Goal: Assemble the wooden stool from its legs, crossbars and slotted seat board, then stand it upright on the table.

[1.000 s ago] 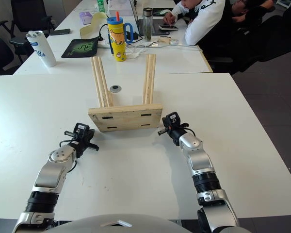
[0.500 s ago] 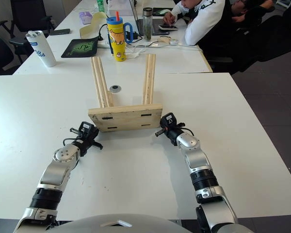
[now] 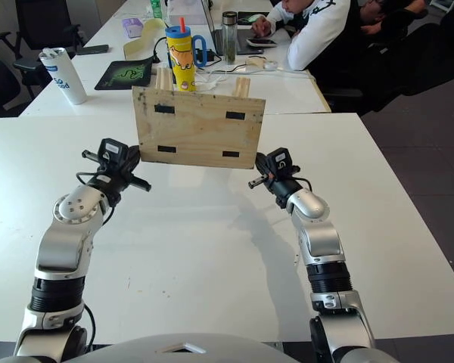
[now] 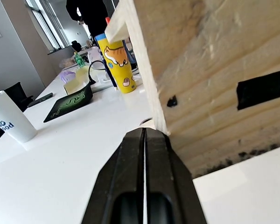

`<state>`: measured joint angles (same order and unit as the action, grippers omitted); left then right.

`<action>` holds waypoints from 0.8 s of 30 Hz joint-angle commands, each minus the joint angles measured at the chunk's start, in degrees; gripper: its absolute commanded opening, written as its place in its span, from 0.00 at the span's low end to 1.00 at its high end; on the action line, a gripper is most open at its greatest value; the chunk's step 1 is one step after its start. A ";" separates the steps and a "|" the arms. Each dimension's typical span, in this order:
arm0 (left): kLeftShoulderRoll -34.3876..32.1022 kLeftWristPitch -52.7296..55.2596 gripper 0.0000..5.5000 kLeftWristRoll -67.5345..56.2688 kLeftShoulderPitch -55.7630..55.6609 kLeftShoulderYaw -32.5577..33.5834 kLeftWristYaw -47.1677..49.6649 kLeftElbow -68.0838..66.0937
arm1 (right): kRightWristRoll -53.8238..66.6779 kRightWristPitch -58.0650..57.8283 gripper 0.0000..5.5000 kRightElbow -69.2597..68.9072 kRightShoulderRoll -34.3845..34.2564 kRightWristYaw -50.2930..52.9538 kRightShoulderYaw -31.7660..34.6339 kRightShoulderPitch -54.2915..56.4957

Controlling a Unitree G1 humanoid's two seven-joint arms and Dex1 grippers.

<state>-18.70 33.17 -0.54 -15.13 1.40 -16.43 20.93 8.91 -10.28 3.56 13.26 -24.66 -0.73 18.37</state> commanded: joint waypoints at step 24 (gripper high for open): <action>2.71 1.50 0.00 -0.79 -8.74 -1.00 -0.15 -4.26 | 1.35 4.87 0.00 2.37 -3.98 0.22 -1.72 10.37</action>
<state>-16.75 35.49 -0.91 -22.97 4.98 -14.82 18.92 11.51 -5.90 5.44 11.31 -22.24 2.02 26.27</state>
